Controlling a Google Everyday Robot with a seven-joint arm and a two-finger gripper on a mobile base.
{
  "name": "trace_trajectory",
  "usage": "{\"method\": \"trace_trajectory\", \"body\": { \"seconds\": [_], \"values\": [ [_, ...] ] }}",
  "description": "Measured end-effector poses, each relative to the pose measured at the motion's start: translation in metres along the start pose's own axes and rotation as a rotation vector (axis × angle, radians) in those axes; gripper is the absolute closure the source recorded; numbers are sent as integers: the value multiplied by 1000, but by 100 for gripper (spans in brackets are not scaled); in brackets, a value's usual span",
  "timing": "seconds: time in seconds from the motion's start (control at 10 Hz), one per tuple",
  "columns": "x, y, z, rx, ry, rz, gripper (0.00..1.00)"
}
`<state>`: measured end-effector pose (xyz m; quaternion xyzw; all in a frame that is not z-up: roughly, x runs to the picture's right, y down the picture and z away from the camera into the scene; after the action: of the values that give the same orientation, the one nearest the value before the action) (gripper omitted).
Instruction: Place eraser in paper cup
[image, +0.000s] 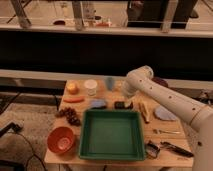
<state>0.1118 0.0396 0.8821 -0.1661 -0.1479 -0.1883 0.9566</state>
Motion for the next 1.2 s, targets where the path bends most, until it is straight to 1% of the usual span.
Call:
{"method": "trace_trajectory", "body": {
  "seconds": [0.4,0.7,0.8,0.9,1.1,1.2],
  "values": [
    [11,3,25,0,13,7,20],
    [14,4,40,-8,15,5,20],
    [15,4,43,-17,17,3,20],
    [18,4,48,-44,22,0,20],
    [19,4,53,-82,20,0,20],
    [23,8,54,-110,22,5,20]
  ]
}}
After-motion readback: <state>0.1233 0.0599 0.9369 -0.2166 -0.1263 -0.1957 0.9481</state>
